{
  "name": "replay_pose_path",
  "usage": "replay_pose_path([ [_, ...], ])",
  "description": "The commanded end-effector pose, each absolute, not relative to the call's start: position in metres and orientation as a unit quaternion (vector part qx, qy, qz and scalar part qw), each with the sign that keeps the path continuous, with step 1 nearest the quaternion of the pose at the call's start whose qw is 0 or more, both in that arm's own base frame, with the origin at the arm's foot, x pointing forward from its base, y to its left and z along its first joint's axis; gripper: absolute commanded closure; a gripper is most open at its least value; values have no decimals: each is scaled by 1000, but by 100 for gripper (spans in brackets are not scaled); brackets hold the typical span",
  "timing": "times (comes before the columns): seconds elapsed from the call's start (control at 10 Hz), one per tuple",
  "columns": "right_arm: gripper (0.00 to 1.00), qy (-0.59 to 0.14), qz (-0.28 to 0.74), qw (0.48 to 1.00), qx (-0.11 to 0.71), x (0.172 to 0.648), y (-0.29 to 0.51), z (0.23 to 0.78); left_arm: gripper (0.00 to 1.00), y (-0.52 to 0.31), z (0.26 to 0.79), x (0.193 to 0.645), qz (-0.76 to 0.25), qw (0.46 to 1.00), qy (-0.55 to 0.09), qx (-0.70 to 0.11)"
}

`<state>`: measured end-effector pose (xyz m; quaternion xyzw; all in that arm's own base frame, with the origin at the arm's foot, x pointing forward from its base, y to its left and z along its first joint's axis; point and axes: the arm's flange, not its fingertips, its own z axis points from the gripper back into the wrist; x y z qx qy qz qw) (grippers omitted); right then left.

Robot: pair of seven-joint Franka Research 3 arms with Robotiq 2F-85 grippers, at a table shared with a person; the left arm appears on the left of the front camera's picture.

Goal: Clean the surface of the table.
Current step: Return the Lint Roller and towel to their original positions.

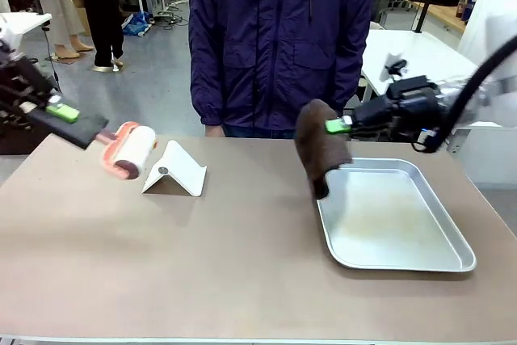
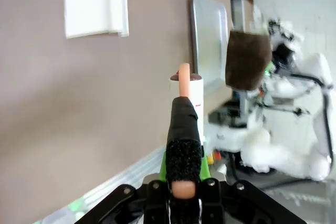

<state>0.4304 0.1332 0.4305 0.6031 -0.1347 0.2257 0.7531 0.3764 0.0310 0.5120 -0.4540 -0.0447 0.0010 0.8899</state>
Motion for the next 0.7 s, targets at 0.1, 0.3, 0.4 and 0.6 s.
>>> replay_pose_path([
  [0.1, 93, -170, 185, 793, 555, 467, 186, 420, 78, -44, 509, 382, 34, 917, -90, -387],
  [0.3, 93, -143, 196, 809, 535, 473, 214, 407, 78, -76, 503, 393, 38, 925, -125, -357],
  [0.4, 93, -133, 197, 815, 529, 475, 223, 401, 78, -85, 497, 400, 36, 928, -118, -351],
  [0.6, 93, -107, 196, 816, 533, 475, 232, 381, 78, -95, 482, 412, 17, 936, -97, -337],
])
